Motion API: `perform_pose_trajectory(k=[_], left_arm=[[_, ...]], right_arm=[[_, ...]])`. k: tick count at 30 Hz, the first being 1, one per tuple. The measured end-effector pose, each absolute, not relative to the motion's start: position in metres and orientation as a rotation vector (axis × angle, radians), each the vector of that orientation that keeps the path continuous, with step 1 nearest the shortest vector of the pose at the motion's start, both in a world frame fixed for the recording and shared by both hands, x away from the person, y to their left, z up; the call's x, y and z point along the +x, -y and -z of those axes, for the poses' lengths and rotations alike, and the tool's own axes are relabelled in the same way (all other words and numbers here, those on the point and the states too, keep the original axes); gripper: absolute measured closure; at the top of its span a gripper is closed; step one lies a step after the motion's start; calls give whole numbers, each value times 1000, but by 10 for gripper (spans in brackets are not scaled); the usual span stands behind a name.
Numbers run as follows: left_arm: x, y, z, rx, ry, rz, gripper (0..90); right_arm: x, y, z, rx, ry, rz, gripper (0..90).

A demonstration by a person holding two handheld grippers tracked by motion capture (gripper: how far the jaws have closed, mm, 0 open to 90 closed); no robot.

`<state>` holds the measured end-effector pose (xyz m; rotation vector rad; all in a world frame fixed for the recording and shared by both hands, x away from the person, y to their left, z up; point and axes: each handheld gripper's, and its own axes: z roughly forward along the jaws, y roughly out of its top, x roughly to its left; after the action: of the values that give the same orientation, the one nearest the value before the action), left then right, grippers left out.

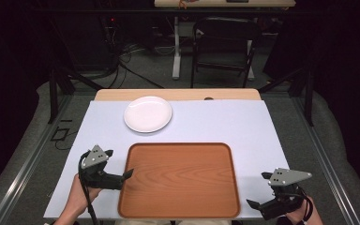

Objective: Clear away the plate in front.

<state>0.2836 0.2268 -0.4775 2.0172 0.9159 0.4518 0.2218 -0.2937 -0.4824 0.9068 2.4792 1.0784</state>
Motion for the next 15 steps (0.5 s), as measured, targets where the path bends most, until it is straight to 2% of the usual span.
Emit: perform_pose_trajectory(k=[9, 15], left_arm=[[300, -219, 479, 1983, -962, -406, 2], [312, -204, 477, 1999, -959, -440, 5]], right_arm=[[222, 293, 483, 904, -2482, -1077, 0], [222, 293, 483, 908, -2483, -1073, 0]])
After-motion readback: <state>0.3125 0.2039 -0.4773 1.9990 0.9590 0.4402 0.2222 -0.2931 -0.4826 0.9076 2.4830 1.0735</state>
